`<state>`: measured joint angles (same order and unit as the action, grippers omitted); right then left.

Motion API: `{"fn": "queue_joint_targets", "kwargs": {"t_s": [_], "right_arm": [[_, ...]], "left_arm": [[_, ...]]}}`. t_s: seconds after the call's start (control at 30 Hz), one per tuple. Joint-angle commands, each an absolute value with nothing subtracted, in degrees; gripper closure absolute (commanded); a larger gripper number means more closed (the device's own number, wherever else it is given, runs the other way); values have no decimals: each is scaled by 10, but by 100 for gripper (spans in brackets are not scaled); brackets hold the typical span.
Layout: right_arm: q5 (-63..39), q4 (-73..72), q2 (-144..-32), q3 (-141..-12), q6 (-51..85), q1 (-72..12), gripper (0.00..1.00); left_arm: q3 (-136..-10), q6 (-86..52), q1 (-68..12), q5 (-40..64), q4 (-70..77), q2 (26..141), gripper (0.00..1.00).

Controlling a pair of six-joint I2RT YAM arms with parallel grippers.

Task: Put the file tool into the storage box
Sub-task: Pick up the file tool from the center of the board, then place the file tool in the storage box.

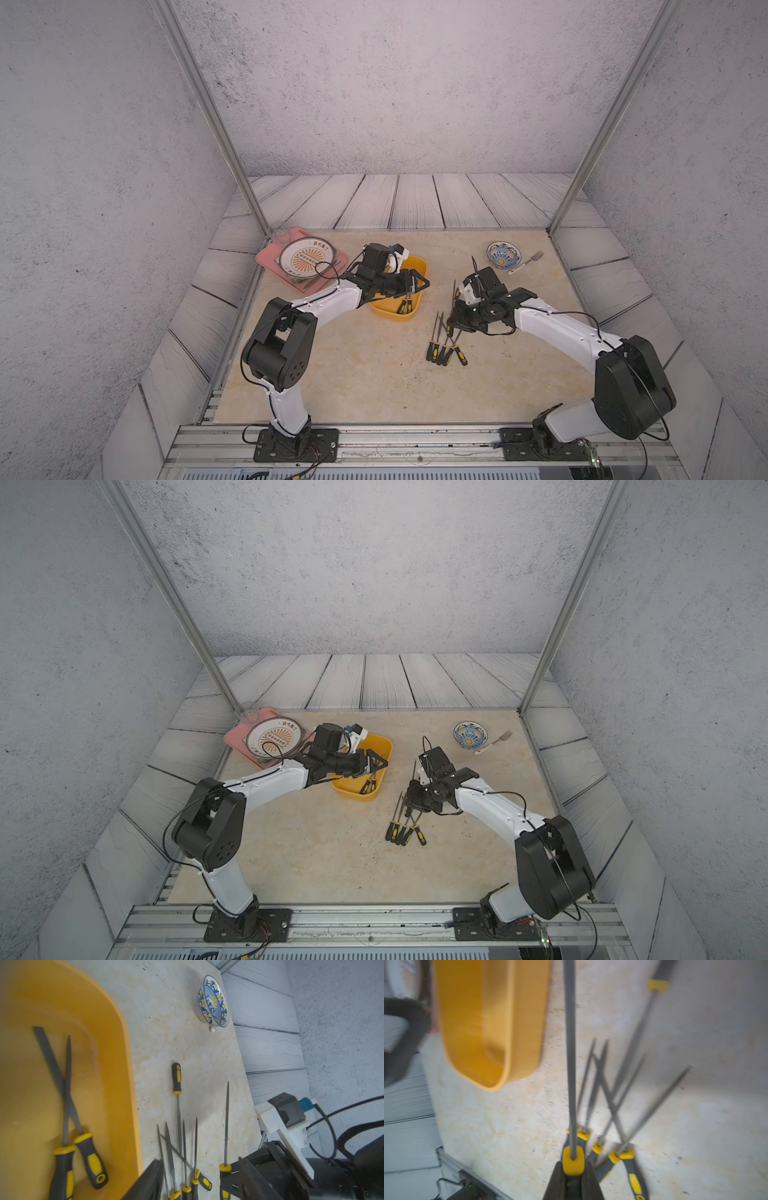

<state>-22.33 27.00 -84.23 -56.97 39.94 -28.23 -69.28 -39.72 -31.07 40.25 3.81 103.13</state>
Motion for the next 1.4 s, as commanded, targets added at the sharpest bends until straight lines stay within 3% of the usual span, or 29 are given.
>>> {"fn": "queue_joint_targets", "kwargs": {"t_s": [0.0, 0.4, 0.57, 0.7, 0.8, 0.9, 1.0, 1.03, 1.37], "right_arm": [[-332, 210, -866, -591, 405, -285, 100], [-407, 136, -872, -601, 435, -286, 100], [-407, 133, -871, -605, 438, -286, 100], [-403, 136, -875, -610, 437, -285, 100], [-398, 147, -878, -618, 430, -285, 100], [-392, 154, -880, -624, 428, -286, 96], [-370, 169, -877, -631, 435, -285, 69], [-363, 172, -876, -631, 437, -285, 64], [-352, 166, -848, -604, 427, -284, 62]], "left_arm": [[-701, -415, -315, 446, 87, 1036, 38], [-709, -418, -318, 454, 86, 1054, 44], [-714, -424, -321, 464, 89, 1067, 69], [-714, -429, -322, 474, 100, 1070, 81], [-714, -427, -323, 477, 98, 1069, 100], [-710, -422, -323, 466, 92, 1063, 100], [-721, -406, -319, 452, 71, 1057, 100], [-727, -399, -316, 447, 63, 1056, 100], [-809, -300, -267, 339, -37, 1097, 100]]}}
